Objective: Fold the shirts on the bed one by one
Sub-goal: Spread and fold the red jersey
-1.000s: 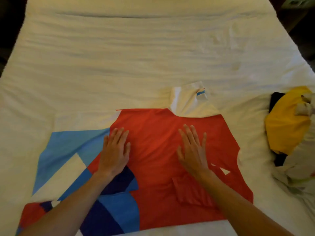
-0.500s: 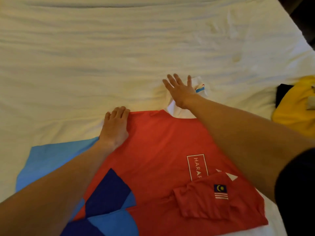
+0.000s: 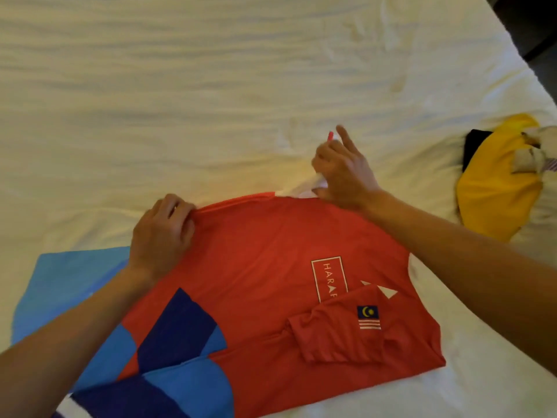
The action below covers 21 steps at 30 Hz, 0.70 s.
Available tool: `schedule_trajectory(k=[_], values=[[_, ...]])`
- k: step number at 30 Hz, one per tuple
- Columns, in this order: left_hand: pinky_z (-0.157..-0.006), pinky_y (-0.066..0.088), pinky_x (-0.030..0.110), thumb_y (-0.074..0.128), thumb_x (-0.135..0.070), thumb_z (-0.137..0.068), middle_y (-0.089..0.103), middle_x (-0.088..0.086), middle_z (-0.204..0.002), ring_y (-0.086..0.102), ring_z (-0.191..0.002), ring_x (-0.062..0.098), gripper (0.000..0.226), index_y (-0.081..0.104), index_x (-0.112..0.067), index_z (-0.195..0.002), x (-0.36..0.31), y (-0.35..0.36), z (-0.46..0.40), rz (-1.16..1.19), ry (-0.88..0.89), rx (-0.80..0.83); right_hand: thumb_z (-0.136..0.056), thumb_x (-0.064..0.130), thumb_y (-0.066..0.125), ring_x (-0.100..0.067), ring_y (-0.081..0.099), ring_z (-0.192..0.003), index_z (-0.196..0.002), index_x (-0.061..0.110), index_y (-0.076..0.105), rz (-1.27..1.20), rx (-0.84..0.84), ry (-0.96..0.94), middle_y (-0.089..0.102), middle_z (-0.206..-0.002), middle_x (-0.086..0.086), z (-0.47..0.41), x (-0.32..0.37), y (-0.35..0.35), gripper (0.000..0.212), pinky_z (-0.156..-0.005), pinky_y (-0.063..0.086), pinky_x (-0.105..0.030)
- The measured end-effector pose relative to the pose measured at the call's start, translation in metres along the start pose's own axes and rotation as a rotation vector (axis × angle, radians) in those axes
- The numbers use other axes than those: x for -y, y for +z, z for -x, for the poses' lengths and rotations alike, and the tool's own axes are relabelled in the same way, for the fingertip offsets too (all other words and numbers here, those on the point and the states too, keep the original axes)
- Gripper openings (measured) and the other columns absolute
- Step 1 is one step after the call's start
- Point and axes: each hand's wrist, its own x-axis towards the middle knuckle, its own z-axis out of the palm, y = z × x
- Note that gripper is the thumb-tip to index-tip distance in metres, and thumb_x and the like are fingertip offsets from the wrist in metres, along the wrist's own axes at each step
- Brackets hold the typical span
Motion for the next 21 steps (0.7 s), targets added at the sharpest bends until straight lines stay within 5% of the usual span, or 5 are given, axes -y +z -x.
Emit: schedule_trajectory(k=[6,9,11,16,21], values=[[-0.067,0.049,0.047,0.049,-0.02,-0.09,0.06,0.008,-0.101,0.06,-0.083,0.034,0.024,0.067,-0.01,-0.102,-0.025,0.008,0.089,-0.018,0.16,0.083,-0.063,0.019,0.085,-0.029,0.067,-0.07,-0.078,0.011,0.067,-0.174,0.162,0.013,0.067,-0.075,-0.008,0.12,0.046,0.004,0.025,-0.083,0.055,-0.046],[-0.066,0.05,0.046,0.044,-0.026,-0.088,0.061,0.006,-0.103,0.061,-0.086,0.033,0.034,0.069,-0.012,-0.105,-0.035,0.013,0.107,-0.081,0.081,0.22,-0.088,0.029,0.065,-0.029,0.062,-0.097,-0.11,0.015,0.059,-0.158,0.49,0.126,0.064,-0.105,-0.006,0.15,0.071,0.016,0.027,-0.088,0.044,-0.043],[-0.064,0.049,0.045,0.043,-0.027,-0.087,0.063,0.005,-0.102,0.061,-0.086,0.032,0.035,0.07,-0.012,-0.105,-0.039,0.015,0.104,-0.08,0.047,0.229,-0.086,0.021,0.065,-0.028,0.059,-0.1,-0.113,0.016,0.06,-0.141,0.48,0.196,0.062,-0.109,-0.005,0.161,0.082,0.019,0.027,-0.089,0.044,-0.042],[-0.056,0.048,0.042,0.043,-0.028,-0.086,0.064,0.005,-0.09,0.064,-0.075,0.031,0.034,0.071,-0.011,-0.092,-0.046,0.01,0.092,-0.046,0.028,0.213,-0.061,0.005,0.079,-0.026,0.059,-0.061,-0.081,0.012,0.061,-0.373,0.23,0.501,0.06,-0.077,-0.004,0.175,0.106,0.004,0.028,-0.046,0.045,-0.031],[-0.06,0.045,0.044,0.04,-0.031,-0.084,0.063,0.004,-0.091,0.062,-0.078,0.032,0.036,0.069,-0.011,-0.091,-0.041,0.007,0.106,-0.093,0.081,0.273,-0.086,0.024,0.063,-0.027,0.053,-0.108,-0.128,0.017,0.044,-0.324,0.597,0.674,0.047,-0.125,-0.006,0.198,0.128,0.011,0.046,-0.072,0.05,-0.037]])
